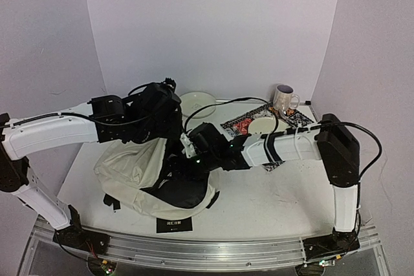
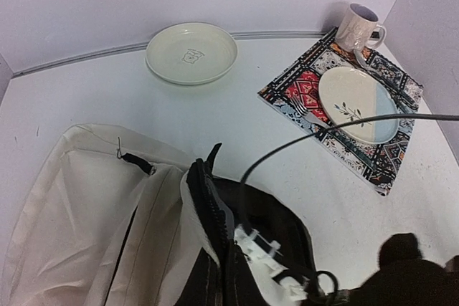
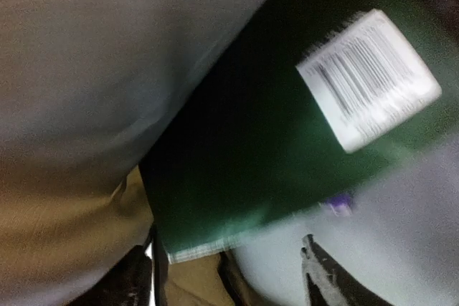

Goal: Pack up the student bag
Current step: Place the book in the largest pocket of the bag, then adjust the book in the largest pocket of the bag.

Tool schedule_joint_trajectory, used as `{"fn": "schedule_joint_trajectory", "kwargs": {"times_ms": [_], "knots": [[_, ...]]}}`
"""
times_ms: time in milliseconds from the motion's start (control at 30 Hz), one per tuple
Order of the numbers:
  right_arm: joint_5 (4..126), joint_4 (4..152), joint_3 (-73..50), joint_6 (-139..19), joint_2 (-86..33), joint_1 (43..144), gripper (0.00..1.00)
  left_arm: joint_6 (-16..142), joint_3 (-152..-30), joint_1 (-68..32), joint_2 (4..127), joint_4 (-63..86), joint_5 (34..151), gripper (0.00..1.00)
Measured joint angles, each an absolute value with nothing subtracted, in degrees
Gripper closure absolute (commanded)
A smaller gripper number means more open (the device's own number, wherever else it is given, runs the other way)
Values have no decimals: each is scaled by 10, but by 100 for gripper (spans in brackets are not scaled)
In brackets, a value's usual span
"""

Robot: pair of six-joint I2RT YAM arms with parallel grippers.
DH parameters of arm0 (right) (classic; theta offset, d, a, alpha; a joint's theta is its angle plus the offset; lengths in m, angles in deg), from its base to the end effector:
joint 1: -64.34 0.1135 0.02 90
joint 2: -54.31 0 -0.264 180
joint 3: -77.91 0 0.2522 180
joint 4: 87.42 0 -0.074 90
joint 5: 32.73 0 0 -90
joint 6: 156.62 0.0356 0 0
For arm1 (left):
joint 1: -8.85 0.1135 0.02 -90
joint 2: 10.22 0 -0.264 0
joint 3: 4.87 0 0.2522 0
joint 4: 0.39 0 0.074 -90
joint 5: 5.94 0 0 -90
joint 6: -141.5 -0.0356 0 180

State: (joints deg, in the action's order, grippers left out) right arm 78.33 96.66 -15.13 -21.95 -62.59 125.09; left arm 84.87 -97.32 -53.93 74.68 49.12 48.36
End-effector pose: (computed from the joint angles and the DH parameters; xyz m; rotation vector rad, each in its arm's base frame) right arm 0.2190 0.4172 0.2106 -0.5978 2.1577 1.4918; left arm 0.1662 -0.2778 0.3408 0.2454 2.1411 -0.2483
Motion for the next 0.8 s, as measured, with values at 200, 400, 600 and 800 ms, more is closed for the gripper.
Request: {"fn": "schedule_joint_trajectory", "kwargs": {"times_ms": [200, 400, 600, 800], "knots": [[751, 938, -121, -284, -549, 1251, 40, 855, -949, -530, 732, 487, 483, 100], [717, 922, -119, -325, -542, 1251, 64, 861, -942, -528, 719, 483, 484, 100], [713, 915, -123, -340, -594, 1253, 78, 861, -942, -528, 718, 482, 488, 100], [716, 919, -166, -339, -657, 1265, 87, 861, -938, -528, 717, 475, 495, 100]]}}
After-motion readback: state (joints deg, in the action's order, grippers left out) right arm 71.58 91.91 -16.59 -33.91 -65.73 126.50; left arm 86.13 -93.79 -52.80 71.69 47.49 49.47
